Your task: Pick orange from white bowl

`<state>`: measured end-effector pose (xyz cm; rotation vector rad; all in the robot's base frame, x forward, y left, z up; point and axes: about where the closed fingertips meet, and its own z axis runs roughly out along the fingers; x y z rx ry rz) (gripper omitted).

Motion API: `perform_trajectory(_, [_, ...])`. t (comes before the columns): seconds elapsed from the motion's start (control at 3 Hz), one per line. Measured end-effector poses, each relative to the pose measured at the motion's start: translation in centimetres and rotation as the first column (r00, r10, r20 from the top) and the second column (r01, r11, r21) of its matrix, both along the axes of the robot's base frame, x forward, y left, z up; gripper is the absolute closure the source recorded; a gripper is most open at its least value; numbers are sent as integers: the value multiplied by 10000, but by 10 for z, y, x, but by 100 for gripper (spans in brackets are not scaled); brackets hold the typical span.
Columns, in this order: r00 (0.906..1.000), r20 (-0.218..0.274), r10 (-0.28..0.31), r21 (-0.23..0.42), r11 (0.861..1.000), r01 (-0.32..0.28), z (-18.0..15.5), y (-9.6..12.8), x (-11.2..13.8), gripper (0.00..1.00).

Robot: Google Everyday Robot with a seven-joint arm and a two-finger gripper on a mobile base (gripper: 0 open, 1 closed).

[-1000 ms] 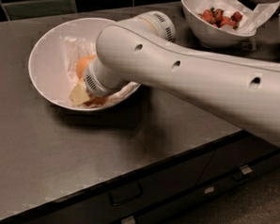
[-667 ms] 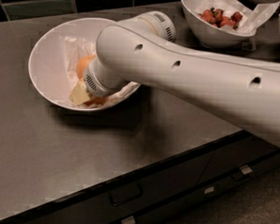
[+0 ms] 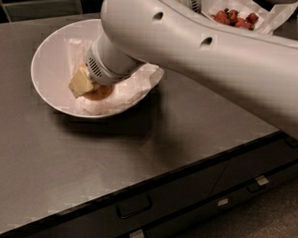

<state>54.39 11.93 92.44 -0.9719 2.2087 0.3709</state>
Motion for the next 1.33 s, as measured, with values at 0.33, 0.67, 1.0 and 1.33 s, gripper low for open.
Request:
perform_trajectory(0.33, [9985,388,379,366,9986,-393,34,-3,-3,100])
perform_trajectory(0.67, [9977,162,656,1374,9882,-672,55,-34,13,100])
perform_trajectory(1.0, [9704,-637,2329,3123,9282,-2023,70,-80,15,100])
perform_trajectory(1.33, [9234,-571,3795,3710,8668,-3333,92,-88,1,100])
